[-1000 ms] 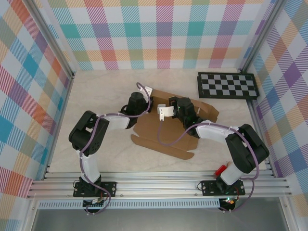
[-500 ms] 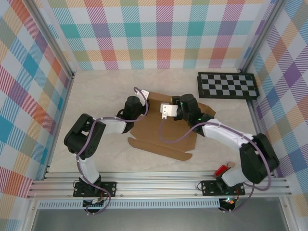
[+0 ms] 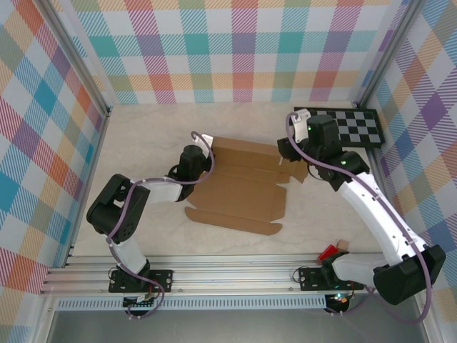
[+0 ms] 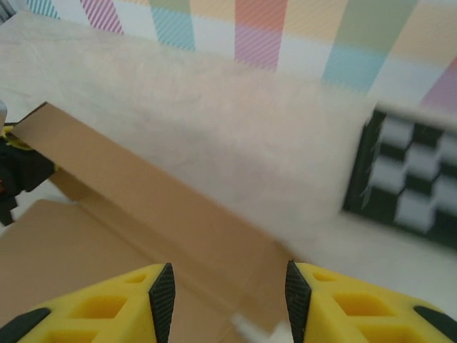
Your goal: Fold the paper box
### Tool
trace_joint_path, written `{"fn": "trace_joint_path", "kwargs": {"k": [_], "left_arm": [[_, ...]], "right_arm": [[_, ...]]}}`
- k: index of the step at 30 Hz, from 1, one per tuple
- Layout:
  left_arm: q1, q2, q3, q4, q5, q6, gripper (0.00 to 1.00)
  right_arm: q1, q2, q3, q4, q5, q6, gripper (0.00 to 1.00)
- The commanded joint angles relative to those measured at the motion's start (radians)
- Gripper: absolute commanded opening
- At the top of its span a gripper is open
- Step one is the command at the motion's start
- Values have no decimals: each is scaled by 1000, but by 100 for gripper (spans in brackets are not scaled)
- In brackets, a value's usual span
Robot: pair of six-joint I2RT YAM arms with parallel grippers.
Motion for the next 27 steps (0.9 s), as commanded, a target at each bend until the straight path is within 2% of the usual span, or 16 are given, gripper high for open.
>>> {"fn": "trace_joint_path", "kwargs": {"k": [1,2,8,16,24,27], "left_arm": [[-7,-35,-28,-7,-74,-41,0],[-10,-37,-31,-7,-84,-53,0],[-30,-56,-43,-8,-104,-61,0],[-36,-73,-55,-10,-103,-53,0],[-37,-69,-60,-23,-124,-50,0],[-37,-65,-58,-25,-122,-53,0]], "right_arm": [[-6,57,-36,-66,-94,353,51],[-13,78,-37,-51,-106,373,53],[-89,216,-13,4,-257,467,54],[-113,280,24,13,-220,441,55],[-117,226,40,-46,-192,429,56],[-119,250,64,-49,-185,411,57]]}}
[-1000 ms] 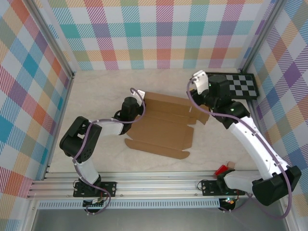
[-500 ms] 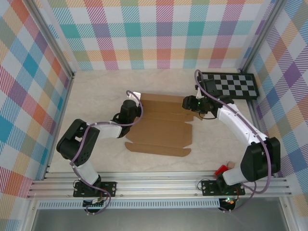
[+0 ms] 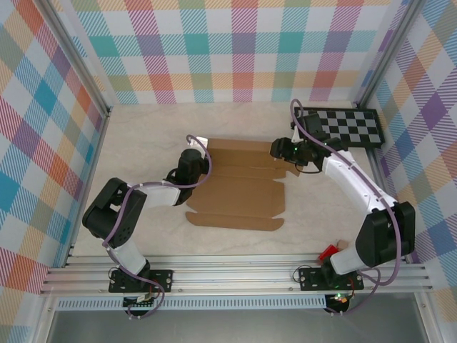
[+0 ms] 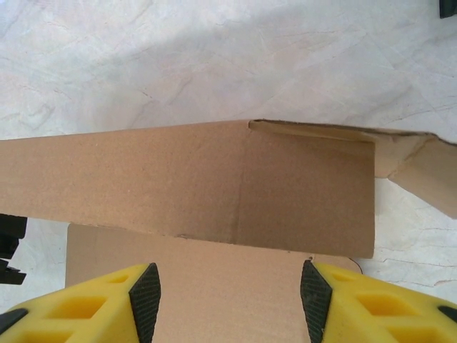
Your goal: Fold the paper box
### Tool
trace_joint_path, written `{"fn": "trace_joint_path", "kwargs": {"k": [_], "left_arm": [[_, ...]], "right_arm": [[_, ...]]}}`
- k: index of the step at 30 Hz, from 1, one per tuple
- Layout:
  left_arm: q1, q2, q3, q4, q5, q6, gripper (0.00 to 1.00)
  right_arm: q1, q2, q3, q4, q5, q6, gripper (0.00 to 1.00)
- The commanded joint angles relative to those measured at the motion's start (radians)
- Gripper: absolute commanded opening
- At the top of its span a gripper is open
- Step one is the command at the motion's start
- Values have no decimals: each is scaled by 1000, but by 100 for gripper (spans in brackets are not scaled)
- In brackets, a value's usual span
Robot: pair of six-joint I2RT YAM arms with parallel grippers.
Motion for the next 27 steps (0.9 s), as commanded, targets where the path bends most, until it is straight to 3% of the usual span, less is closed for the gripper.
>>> {"fn": "trace_joint_path", "kwargs": {"k": [1,10,18,23,27], "left_arm": [[-15,-23,-10,-16,-26,2,0],[-20,-25,0,-21,-29,-2,0],[-40,-1,3,-16,-34,-2,0],[-50,6,5,-16,-37,-5,0],[-50,3,6,-23,-39,-11,0]], "right_arm": [[-10,6,60,-27,9,-16,57],[-15,183,145,2,-17,-46,53],[-14,157,35,166,-153,76,48],[-14,133,-27,252,-198,172,40],[-15,107,-56,268,-142,185,26]]}}
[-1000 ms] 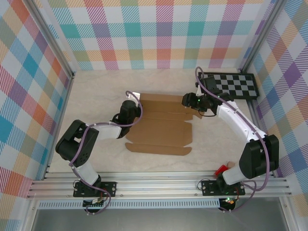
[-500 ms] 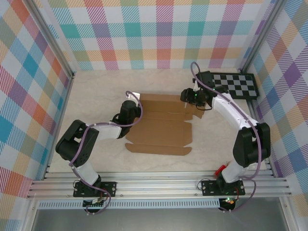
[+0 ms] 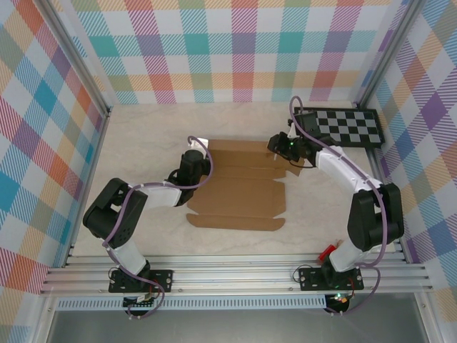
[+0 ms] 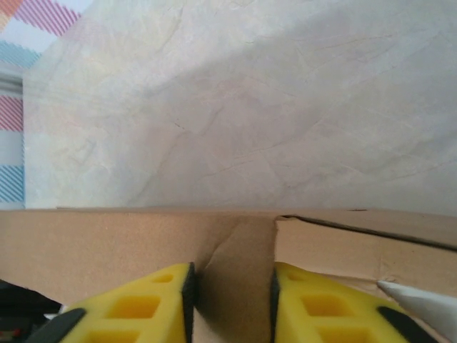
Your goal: Fold the paper box
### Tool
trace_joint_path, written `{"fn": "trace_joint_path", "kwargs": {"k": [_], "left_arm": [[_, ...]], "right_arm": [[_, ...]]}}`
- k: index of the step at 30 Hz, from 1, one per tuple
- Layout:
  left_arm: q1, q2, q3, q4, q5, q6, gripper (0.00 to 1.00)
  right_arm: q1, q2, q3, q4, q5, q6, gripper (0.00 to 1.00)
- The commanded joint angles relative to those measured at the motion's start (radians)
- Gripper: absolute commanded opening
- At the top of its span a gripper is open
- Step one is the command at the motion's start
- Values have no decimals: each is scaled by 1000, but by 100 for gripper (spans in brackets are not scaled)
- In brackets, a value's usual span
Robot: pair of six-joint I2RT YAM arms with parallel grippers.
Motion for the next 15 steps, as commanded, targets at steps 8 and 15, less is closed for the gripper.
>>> {"fn": "trace_joint_path", "kwargs": {"k": [8,15], "left_arm": [[-31,-1,31,-46,-45,-5,0],[-28,-2,52,-98,-89,-25,0]], "right_arm": [[10,-36,-20,-35,63,-38,30],[-23,-140,-56,-121,78,-142,55]]}}
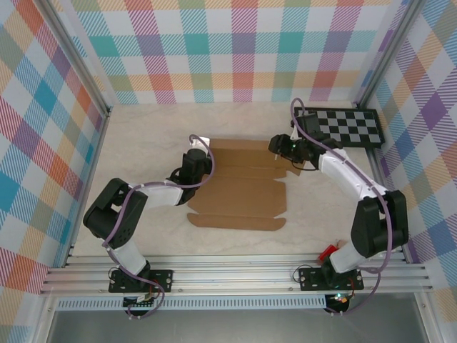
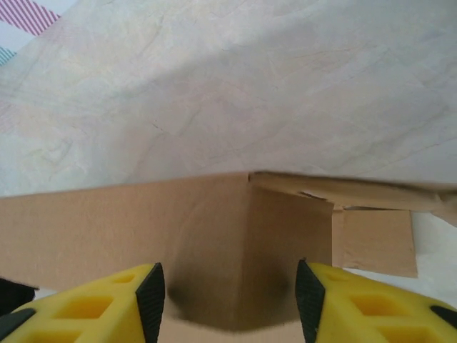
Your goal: Fold the paper box
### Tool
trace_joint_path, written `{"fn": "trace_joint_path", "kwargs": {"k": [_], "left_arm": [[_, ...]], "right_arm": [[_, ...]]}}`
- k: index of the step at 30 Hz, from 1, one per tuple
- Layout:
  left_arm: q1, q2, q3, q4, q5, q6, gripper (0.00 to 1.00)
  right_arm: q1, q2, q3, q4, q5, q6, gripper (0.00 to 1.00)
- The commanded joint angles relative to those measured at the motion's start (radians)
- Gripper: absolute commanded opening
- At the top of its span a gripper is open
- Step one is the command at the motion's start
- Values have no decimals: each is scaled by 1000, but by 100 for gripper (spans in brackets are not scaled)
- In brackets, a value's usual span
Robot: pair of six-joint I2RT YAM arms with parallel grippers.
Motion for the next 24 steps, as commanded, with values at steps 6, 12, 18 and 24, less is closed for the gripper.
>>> {"fn": "trace_joint_path", "kwargs": {"k": [6,12,18,24], "left_arm": [[15,-22,11,-89,-59,-26,0],[27,-55,-9,-100,-12,-38,0],[27,-65,-10,-122,-5,-59,0],[27,-70,-15,-137,-12,-63,0]], "right_arm": [[-96,-241,-220,8,-54,-66,51],[-106,-195,-338,168,-71,-86,39],[-116,6,-347,402,-22,-72,45],[-124,136,-318,483,-3,-31,43]]}}
